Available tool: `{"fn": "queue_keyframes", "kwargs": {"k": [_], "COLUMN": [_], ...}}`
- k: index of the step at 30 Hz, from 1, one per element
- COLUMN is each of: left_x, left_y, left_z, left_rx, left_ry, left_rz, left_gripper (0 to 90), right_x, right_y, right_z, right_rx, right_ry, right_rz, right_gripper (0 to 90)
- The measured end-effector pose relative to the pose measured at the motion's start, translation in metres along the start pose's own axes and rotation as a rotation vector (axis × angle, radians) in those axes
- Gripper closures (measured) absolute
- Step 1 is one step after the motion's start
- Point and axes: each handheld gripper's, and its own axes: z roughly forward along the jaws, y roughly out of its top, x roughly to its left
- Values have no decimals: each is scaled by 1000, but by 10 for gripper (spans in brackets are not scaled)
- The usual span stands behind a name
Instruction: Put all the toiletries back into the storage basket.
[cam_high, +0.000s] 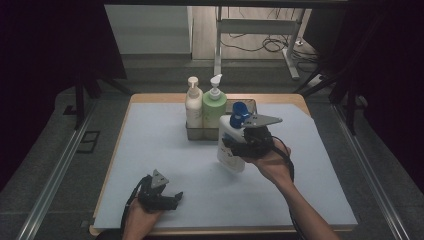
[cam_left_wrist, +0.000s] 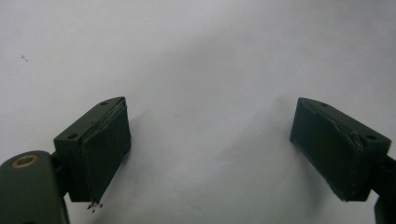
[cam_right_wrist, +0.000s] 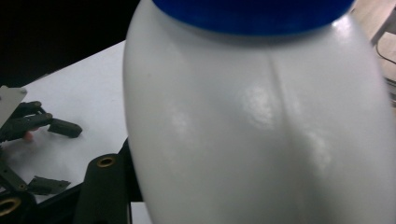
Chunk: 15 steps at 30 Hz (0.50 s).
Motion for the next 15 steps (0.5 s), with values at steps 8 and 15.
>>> {"fn": "queue_keyframes", "kwargs": {"k": [8, 15], "left_x": [0, 0], "left_y": [0, 0], "left_z": [0, 0], "left_rx": [0, 0], "left_ry": [0, 0], "left_rz": [0, -1], "left_gripper": [120, 120], "right_x": [-13, -25], "right_y": [6, 15], "right_z": [-12, -21], "right_rx": [-10, -19], "right_ry": [-29, -66], "right_rz": [12, 25], "right_gripper": [397, 398]}}
